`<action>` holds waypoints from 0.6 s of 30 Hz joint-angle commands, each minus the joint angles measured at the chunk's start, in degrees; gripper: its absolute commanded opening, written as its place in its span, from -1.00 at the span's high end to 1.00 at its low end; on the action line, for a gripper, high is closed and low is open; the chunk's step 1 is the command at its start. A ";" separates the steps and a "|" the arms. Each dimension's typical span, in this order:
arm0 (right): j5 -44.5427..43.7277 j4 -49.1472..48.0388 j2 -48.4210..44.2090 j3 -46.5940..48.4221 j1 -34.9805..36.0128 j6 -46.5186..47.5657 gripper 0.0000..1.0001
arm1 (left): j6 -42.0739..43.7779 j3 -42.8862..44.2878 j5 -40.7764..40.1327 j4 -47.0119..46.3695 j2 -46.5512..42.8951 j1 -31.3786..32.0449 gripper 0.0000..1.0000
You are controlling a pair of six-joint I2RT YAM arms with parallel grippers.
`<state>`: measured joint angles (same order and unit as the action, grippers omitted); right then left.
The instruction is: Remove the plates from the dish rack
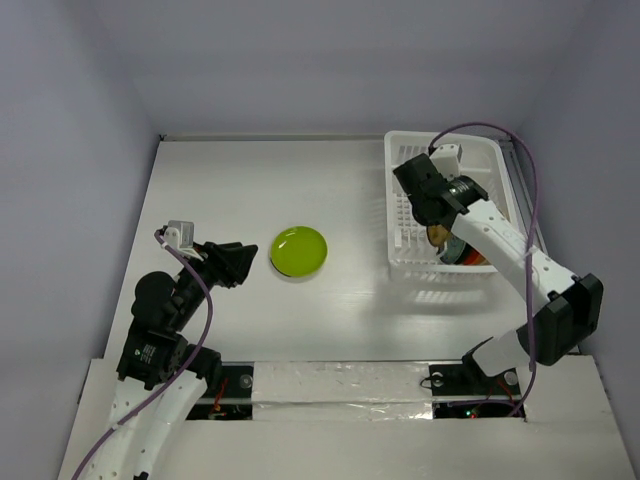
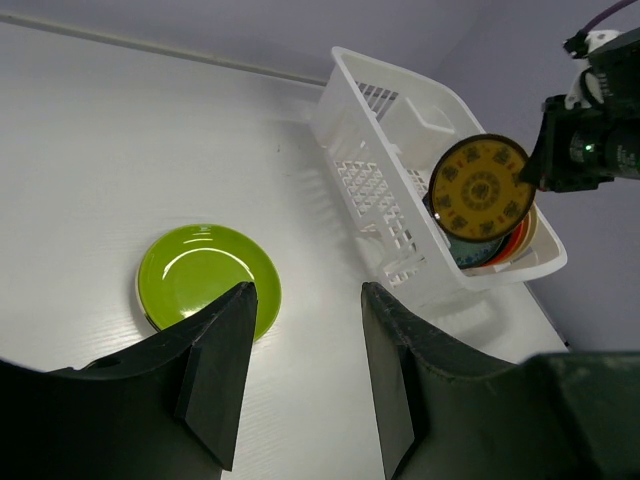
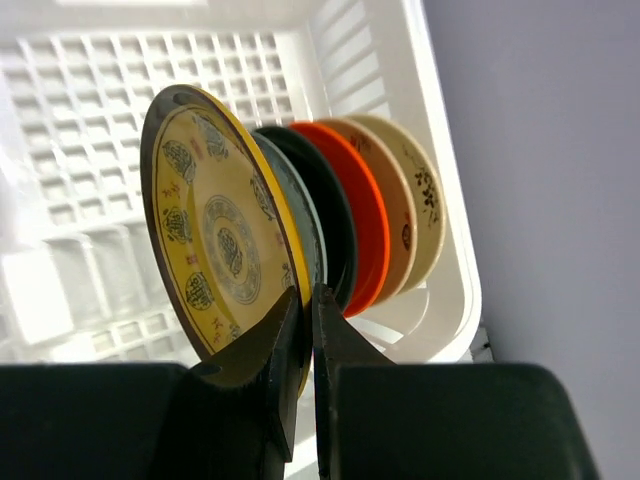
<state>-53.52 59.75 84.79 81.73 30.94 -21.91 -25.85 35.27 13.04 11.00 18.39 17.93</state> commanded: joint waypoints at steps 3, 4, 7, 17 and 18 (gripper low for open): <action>-7.83 2.22 -6.65 7.02 3.94 -5.50 1.00 | 0.01 1.03 0.23 -2.48 -0.02 0.26 0.13; -7.83 1.87 -7.53 7.47 4.91 -5.86 1.00 | 0.01 0.95 0.23 -2.39 0.24 0.26 0.13; -3.81 -4.27 -10.78 7.39 9.38 -4.64 1.00 | 0.01 1.03 0.23 -2.48 0.33 0.26 0.13; 28.28 -37.14 -3.69 -2.19 17.22 -9.72 1.00 | -0.26 1.21 -0.82 -1.95 1.03 0.26 -0.09; 31.25 -41.16 -2.28 -2.37 17.92 -10.34 1.00 | -0.17 1.21 -0.82 -1.87 1.12 0.26 -0.12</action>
<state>-32.91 33.30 77.73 80.58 46.74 -28.49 -25.98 35.27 12.73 11.03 18.70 17.93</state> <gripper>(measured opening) 0.118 0.538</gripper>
